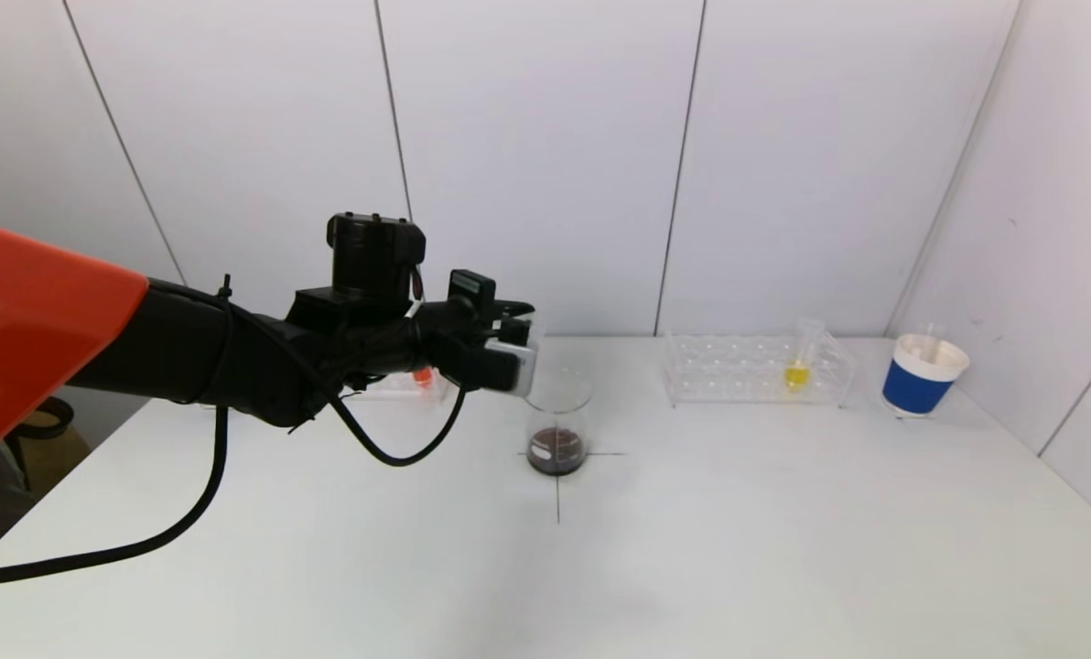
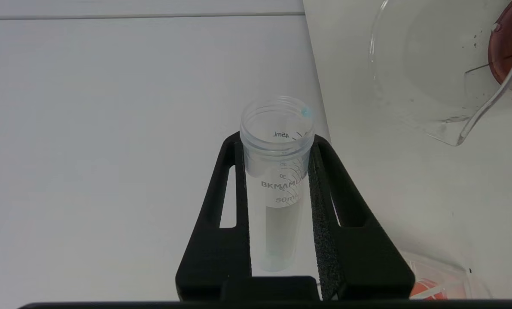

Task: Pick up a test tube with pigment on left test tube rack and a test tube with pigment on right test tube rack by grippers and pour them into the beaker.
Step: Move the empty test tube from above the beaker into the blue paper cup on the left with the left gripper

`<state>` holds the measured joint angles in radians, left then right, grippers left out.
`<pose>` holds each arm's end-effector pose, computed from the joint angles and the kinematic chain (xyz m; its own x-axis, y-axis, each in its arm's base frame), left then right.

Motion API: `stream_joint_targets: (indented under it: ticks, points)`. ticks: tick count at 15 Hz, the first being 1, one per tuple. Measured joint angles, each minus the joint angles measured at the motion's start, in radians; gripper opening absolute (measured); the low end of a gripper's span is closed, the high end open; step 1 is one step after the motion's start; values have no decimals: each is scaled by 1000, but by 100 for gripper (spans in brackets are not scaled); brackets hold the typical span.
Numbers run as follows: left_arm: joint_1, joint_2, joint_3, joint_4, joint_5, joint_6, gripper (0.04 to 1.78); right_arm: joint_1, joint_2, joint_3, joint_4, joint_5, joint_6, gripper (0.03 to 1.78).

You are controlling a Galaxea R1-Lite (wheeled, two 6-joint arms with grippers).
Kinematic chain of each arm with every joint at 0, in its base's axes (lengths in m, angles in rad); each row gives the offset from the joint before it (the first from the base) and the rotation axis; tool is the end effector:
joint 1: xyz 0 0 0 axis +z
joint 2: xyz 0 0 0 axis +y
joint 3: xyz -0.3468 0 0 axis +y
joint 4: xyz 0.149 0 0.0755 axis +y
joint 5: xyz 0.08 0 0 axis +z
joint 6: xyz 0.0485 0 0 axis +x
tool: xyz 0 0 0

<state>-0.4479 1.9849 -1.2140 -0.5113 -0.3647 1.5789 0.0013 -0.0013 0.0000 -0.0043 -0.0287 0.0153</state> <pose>0.3712 -0.1975 0.2357 0.6594 -0.7125 -0.2398 0.2256 -0.1168 0.9672 -0.0694 -0.0015 0.0760 0.9996 -0.0274 0.0056 0.0273 0.9995 0.0155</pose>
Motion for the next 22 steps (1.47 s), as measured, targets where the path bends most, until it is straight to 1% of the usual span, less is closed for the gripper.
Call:
stream_joint_targets:
  ticks: [14, 19, 22]
  points:
    - [0, -37, -14, -8, 13, -433, 43, 0, 0, 0, 0, 0, 0, 177]
    - [-5, -65, -23, -4, 85, -620, 43, 0, 0, 0, 0, 0, 0, 177]
    - [-10, -77, -61, -2, 179, -767, 43, 0, 0, 0, 0, 0, 0, 177]
